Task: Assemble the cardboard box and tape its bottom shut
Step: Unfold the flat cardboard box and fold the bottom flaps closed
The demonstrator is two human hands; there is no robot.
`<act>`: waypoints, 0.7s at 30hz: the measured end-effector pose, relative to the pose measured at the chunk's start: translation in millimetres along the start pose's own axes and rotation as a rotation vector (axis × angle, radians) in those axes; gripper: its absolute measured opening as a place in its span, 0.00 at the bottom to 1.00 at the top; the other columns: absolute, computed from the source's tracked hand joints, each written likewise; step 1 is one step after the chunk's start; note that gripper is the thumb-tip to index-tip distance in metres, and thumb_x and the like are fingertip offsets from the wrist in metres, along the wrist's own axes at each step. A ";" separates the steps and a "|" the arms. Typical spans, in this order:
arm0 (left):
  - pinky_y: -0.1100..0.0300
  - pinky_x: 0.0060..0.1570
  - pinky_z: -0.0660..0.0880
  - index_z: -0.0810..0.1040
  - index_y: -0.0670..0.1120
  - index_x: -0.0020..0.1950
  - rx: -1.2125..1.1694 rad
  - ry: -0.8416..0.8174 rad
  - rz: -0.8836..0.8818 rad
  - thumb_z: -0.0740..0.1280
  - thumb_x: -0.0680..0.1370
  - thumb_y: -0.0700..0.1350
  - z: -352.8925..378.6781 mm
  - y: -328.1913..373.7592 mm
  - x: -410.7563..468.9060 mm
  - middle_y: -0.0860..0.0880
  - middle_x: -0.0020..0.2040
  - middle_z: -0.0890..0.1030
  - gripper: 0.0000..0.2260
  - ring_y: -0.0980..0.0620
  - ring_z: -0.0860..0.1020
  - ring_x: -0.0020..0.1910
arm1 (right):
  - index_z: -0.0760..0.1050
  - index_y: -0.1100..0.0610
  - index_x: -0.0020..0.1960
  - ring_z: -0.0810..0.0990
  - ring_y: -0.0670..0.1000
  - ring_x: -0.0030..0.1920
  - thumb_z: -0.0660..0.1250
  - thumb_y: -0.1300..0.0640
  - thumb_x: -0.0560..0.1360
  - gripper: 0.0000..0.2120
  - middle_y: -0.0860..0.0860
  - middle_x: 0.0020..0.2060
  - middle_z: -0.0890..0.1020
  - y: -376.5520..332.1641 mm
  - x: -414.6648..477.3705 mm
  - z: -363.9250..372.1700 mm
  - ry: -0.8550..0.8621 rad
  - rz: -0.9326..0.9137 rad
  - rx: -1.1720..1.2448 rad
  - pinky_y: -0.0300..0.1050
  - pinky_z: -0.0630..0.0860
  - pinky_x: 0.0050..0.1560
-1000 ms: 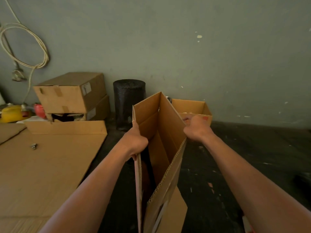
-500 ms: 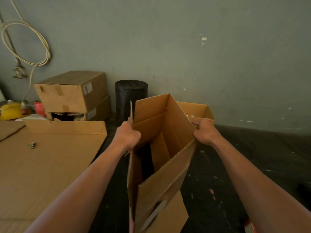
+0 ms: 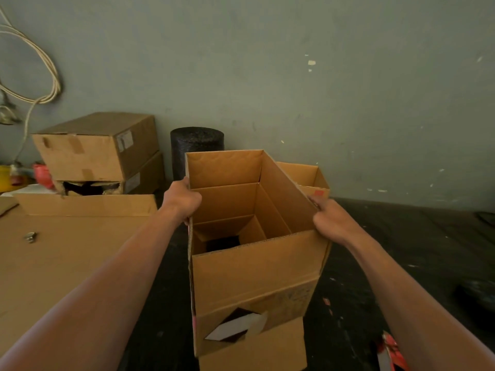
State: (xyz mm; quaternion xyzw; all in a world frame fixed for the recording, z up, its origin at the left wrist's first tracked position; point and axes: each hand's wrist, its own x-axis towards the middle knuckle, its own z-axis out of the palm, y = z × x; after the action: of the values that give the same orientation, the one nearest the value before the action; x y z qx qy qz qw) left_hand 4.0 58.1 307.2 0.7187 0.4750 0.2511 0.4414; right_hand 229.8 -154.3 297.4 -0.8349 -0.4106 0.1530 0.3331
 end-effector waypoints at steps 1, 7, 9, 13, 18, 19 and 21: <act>0.47 0.50 0.79 0.65 0.50 0.78 -0.004 -0.027 0.002 0.63 0.81 0.36 1.6 1.1 -2.6 0.44 0.56 0.80 0.26 0.42 0.80 0.54 | 0.66 0.48 0.80 0.74 0.55 0.69 0.59 0.65 0.83 0.27 0.53 0.69 0.77 -0.4 -1.2 1.5 0.010 0.000 0.002 0.58 0.70 0.72; 0.50 0.47 0.76 0.42 0.54 0.83 0.036 -0.190 -0.041 0.67 0.77 0.32 2.7 -5.6 -18.1 0.42 0.73 0.70 0.45 0.43 0.76 0.55 | 0.65 0.48 0.80 0.72 0.57 0.73 0.66 0.58 0.83 0.27 0.53 0.73 0.75 -2.8 0.1 3.9 0.076 0.015 0.028 0.57 0.69 0.73; 0.51 0.41 0.77 0.41 0.56 0.83 0.062 -0.198 -0.037 0.66 0.77 0.33 2.4 -8.6 -20.0 0.45 0.67 0.73 0.45 0.45 0.77 0.51 | 0.65 0.48 0.80 0.72 0.57 0.74 0.67 0.60 0.83 0.28 0.54 0.74 0.74 -4.0 6.6 4.1 0.064 0.022 -0.001 0.57 0.69 0.72; 0.42 0.64 0.74 0.56 0.51 0.82 0.011 -0.124 0.030 0.65 0.81 0.36 6.2 -12.4 -21.2 0.47 0.61 0.77 0.33 0.42 0.76 0.64 | 0.61 0.44 0.82 0.71 0.58 0.74 0.64 0.65 0.82 0.34 0.53 0.76 0.72 -8.8 20.2 2.2 -0.045 0.045 -0.097 0.57 0.70 0.72; 0.56 0.51 0.81 0.56 0.47 0.83 -0.101 -0.082 0.009 0.67 0.79 0.33 -3.9 -9.5 -6.5 0.43 0.72 0.75 0.35 0.47 0.81 0.56 | 0.59 0.48 0.83 0.71 0.59 0.72 0.59 0.62 0.83 0.30 0.55 0.75 0.71 -6.0 30.1 0.5 -0.136 0.115 -0.195 0.59 0.67 0.73; 0.52 0.58 0.79 0.58 0.47 0.82 -0.095 -0.072 0.012 0.68 0.79 0.34 -5.5 -7.3 -7.2 0.44 0.72 0.75 0.34 0.46 0.79 0.61 | 0.61 0.49 0.82 0.71 0.59 0.72 0.58 0.62 0.83 0.29 0.55 0.74 0.72 -3.0 31.8 1.1 -0.118 0.109 -0.186 0.59 0.67 0.73; 0.43 0.69 0.72 0.60 0.50 0.81 -0.007 -0.127 0.001 0.68 0.80 0.38 -6.8 -3.9 -13.6 0.47 0.72 0.74 0.32 0.42 0.73 0.70 | 0.63 0.50 0.81 0.72 0.59 0.70 0.58 0.63 0.82 0.28 0.55 0.72 0.74 -0.7 31.2 3.8 -0.077 0.088 -0.162 0.58 0.67 0.72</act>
State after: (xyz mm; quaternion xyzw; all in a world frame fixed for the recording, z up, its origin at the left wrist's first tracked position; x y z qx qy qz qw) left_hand -8.9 49.1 308.0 0.7319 0.4445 0.2069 0.4731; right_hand 246.6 -127.8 295.6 -0.8698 -0.3971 0.1659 0.2414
